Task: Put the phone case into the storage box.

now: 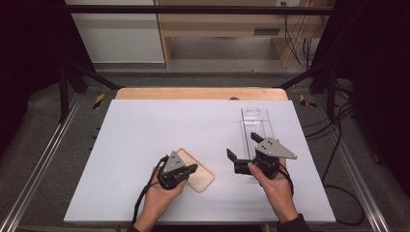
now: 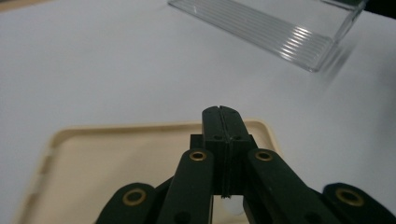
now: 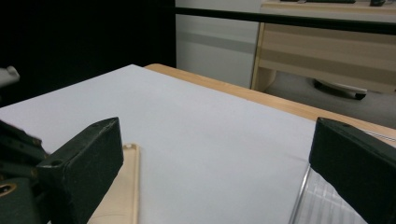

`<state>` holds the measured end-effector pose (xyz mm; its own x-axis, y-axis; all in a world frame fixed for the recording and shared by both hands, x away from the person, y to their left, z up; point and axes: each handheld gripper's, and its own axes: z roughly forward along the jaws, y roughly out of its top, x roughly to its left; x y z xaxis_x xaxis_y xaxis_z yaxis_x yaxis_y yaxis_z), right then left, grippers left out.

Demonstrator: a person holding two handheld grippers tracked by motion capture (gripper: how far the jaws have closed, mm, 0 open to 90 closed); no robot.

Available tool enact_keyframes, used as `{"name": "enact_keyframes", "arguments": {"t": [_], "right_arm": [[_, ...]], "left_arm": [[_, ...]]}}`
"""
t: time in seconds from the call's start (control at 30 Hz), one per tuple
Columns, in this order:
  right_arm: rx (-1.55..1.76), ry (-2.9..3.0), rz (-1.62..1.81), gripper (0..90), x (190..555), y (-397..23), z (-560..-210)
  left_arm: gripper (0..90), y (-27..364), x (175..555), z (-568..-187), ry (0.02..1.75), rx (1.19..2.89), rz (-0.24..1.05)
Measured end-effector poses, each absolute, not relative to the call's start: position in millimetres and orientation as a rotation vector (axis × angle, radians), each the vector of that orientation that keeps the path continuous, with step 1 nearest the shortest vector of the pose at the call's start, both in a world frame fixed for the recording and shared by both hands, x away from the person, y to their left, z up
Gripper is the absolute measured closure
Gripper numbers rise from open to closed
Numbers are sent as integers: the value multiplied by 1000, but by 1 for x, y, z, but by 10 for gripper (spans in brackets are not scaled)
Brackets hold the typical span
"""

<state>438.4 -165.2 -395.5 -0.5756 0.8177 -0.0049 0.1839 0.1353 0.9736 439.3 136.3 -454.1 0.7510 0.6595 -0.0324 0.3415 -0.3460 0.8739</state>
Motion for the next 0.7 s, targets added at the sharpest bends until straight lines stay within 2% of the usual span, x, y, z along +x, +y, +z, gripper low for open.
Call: {"name": "enact_keyframes", "arguments": {"t": [0.27,0.37,0.6,0.7], "right_arm": [[986,1954,1417,30,447,-148,-396],[981,1984,1400,31,449,-141,-396],[959,2041,1369,32,455,-127,-394],[957,2069,1355,32,457,-122,-394]], "left_arm": [[900,183,432,-438,794,1839,500],[857,197,430,-434,802,1807,541],[654,231,423,-429,834,1705,628],[529,239,422,-428,842,1687,642]]}}
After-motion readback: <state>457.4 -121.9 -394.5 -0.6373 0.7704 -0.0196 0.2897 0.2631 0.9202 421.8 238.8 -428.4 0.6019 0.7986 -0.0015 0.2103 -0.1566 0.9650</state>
